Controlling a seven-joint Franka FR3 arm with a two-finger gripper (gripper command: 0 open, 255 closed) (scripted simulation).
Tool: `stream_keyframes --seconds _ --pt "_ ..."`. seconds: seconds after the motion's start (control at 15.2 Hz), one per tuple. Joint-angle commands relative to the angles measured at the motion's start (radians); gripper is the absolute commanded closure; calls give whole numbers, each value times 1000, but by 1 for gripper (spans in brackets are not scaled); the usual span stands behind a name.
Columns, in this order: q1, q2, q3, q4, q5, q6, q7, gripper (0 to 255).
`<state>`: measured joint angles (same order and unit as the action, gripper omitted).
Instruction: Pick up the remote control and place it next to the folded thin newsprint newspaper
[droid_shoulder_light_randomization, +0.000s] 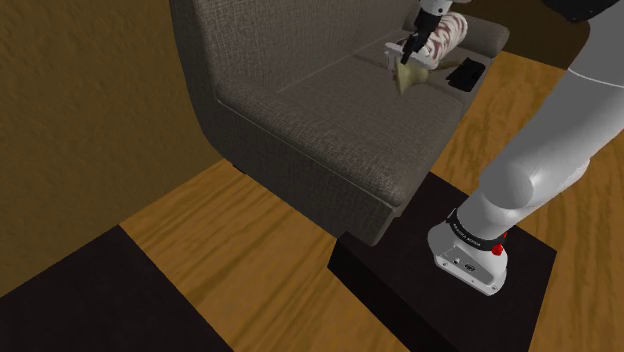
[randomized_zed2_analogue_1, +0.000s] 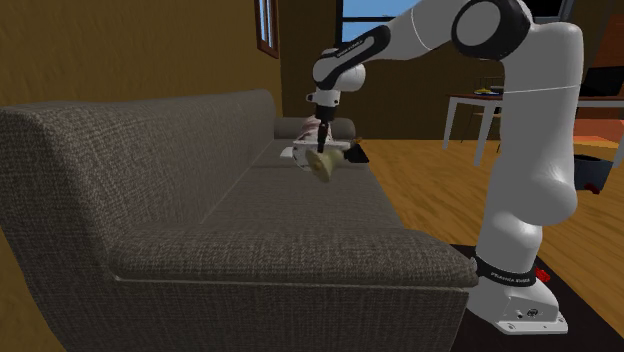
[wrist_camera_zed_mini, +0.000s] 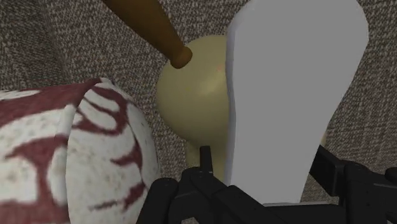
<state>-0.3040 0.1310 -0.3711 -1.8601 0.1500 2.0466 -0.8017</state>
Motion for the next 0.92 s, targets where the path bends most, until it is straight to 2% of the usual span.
stream_keyframes --seconds 0.0,0.33,0.86 --pt "-26 37 -31 -7 -92 -11 -53 255" --pt "-84 76 -91 37 -61 -23 -180 255" --pt "-223 188 -143 173 8 -66 -381 255"
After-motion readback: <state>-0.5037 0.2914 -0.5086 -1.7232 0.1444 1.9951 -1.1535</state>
